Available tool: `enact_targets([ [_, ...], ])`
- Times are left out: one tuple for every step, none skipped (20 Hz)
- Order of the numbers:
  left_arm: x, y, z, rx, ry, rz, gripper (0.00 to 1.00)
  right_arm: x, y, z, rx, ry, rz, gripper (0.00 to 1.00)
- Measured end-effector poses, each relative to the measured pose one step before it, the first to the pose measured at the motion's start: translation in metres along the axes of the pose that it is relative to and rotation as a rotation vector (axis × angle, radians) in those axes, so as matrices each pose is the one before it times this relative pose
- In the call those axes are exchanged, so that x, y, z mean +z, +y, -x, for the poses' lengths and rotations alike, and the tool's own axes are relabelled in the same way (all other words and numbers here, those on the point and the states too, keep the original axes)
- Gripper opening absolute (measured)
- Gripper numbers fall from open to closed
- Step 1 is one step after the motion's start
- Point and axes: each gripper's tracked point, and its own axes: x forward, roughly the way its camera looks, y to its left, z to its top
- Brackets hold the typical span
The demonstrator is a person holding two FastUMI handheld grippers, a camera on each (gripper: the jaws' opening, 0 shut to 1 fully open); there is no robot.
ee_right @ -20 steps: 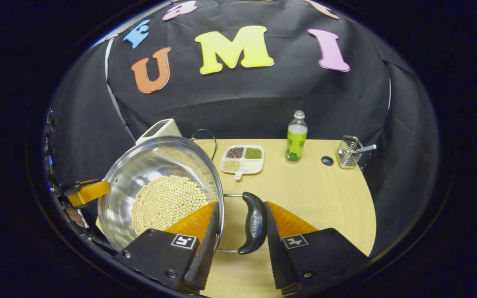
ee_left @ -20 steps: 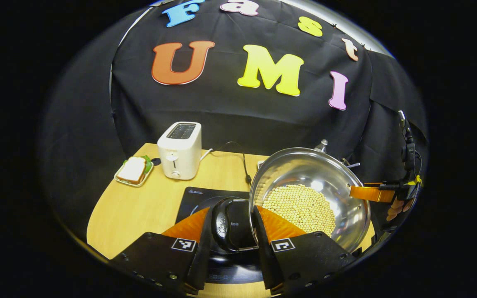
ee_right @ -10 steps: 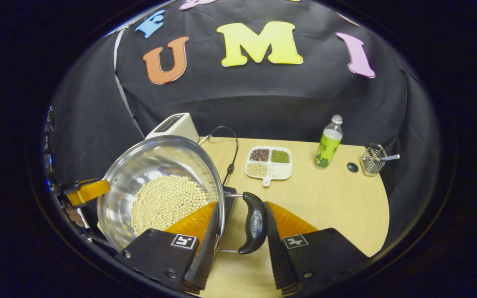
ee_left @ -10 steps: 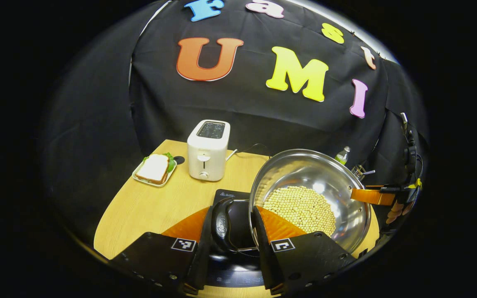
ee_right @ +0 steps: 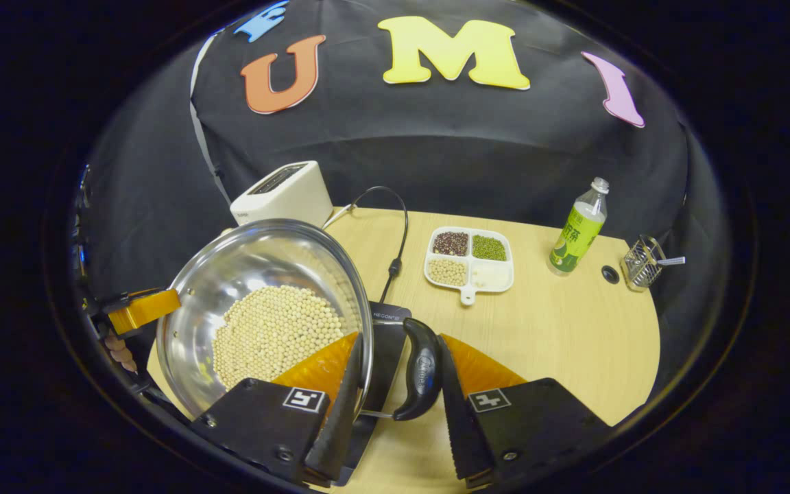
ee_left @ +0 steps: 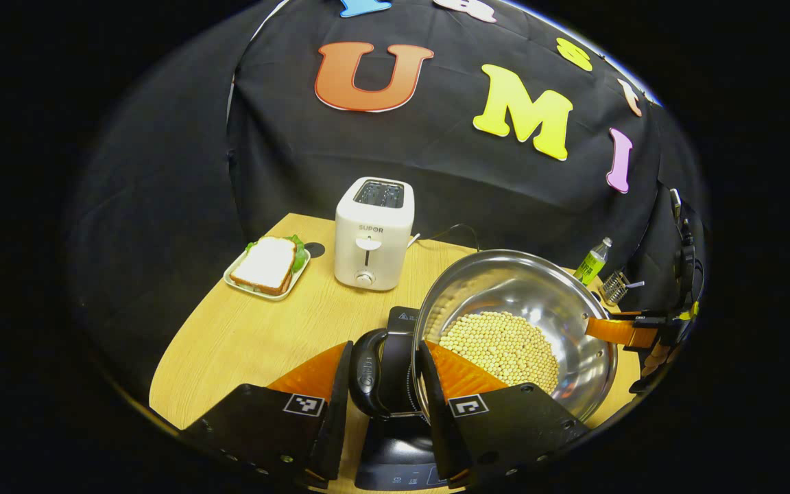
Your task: First push the handle of the pot to place it horizontally, then grasp the pot with both hands and set it on the induction cooktop.
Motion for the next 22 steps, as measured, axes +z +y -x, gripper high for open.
enact_targets([
  [-0.00188, 0.00141, -0.00517, -0.0027, 0.00235, 0.00063, 0.51, -0.00242, 0.00064, -0.00376, -0.00183, 0.00617, -0.006, 0.62],
  [-0.00101, 0.00142, -0.00477, -0.00057, -0.00282, -0.00183, 0.51, -0.00215, 0.0006, -0.00289, 0.00163, 0.00444, -0.0019, 0.62],
  [-0.00092, 0.00072, -0.00225, -0.00012, -0.00396, -0.00378, 0.51, -0.00167, 0.00021, -0.00273, 0.00073, 0.00295, -0.00826, 0.62],
  [-0.00073, -0.00009, 0.00014, 0.00035, -0.0106, -0.01092, 0.51, -0.00129, -0.00013, -0.00053, -0.00081, 0.00023, -0.01282, 0.61],
  [-0.00125, -0.00009, -0.00095, 0.00084, -0.0023, -0.00398, 0.51, -0.00147, 0.00098, -0.0015, -0.00336, -0.00228, -0.01284, 0.61],
  [-0.00327, 0.00053, -0.00172, -0.00077, 0.0006, 0.00171, 0.51, -0.00225, -0.0004, -0.00157, -0.00471, 0.00099, 0.0011, 0.61],
  [-0.00306, 0.0008, -0.00314, -0.00127, 0.00565, 0.00038, 0.51, -0.00282, -0.00025, -0.00204, -0.0034, 0.00339, -0.00149, 0.61],
  [-0.00132, 0.00049, -0.00235, -0.00061, 0.00283, -0.00035, 0.51, -0.0029, 0.00001, -0.00257, -0.0013, 0.00585, -0.00565, 0.61],
  [-0.00079, -0.00013, -0.00182, -0.00023, -0.00083, -0.00273, 0.51, -0.00321, -0.00119, -0.00266, -0.00034, 0.00541, -0.00473, 0.62],
  [-0.00252, -0.00002, -0.00101, 0.00025, 0.00438, -0.00179, 0.51, -0.00113, -0.00139, -0.00174, -0.00118, 0.004, -0.00374, 0.61],
  [-0.00107, 0.00045, -0.00106, 0.0012, -0.00262, 0.00071, 0.51, -0.00062, 0.00006, -0.00208, -0.00196, -0.00066, -0.00362, 0.61],
  [-0.00142, 0.00086, -0.00214, -0.00076, 0.00015, 0.00188, 0.51, -0.00026, -0.0005, -0.00143, -0.0018, 0.00048, 0.00188, 0.61],
  [-0.00054, 0.00039, -0.00154, -0.0006, 0.00071, 0.00687, 0.51, -0.00005, 0.001, -0.00023, -0.00179, -0.00269, -0.00107, 0.61],
  [-0.0002, 0.00135, -0.00057, -0.00178, -0.00232, 0.00292, 0.51, -0.00065, 0.00057, -0.00116, -0.00155, -0.00228, 0.00408, 0.61],
  [-0.0014, 0.00104, -0.00187, -0.00108, -0.00081, 0.00395, 0.51, -0.00028, 0.00024, -0.00241, -0.00104, -0.00165, -0.00051, 0.61],
  [-0.00208, -0.00083, 0.00024, -0.00158, -0.00018, 0.00067, 0.51, -0.00133, 0.00022, -0.00221, 0.00051, 0.0025, -0.00511, 0.61],
  [0.00336, -0.00032, 0.00138, 0.00099, -0.01674, -0.0063, 0.51, -0.00098, 0.00069, -0.00164, 0.00613, -0.00079, -0.00956, 0.61],
  [-0.00227, 0.0001, 0.001, 0.0011, 0.00157, -0.01196, 0.41, 0.00067, 0.00098, -0.00121, 0.00719, -0.00825, -0.00757, 0.61],
  [0.0014, -0.00042, 0.00121, -0.00179, -0.01077, -0.01088, 0.51, 0.0004, -0.00002, -0.00117, 0.00264, -0.00597, -0.00093, 0.62],
  [-0.00087, 0.00039, 0.00123, -0.0009, -0.00311, 0.00029, 0.51, 0.00021, 0.00027, 0.00064, 0.00181, -0.00719, 0.00085, 0.62],
  [0.00001, 0.00007, 0.00163, -0.00342, -0.00807, -0.00204, 0.52, -0.00123, -0.00009, -0.00095, 0.00241, -0.00616, -0.00394, 0.62],
  [-0.00182, 0.00049, -0.00129, -0.00288, -0.00362, -0.0056, 0.43, 0.00015, 0.00047, -0.00053, 0.00456, -0.00769, -0.00344, 0.62],
])
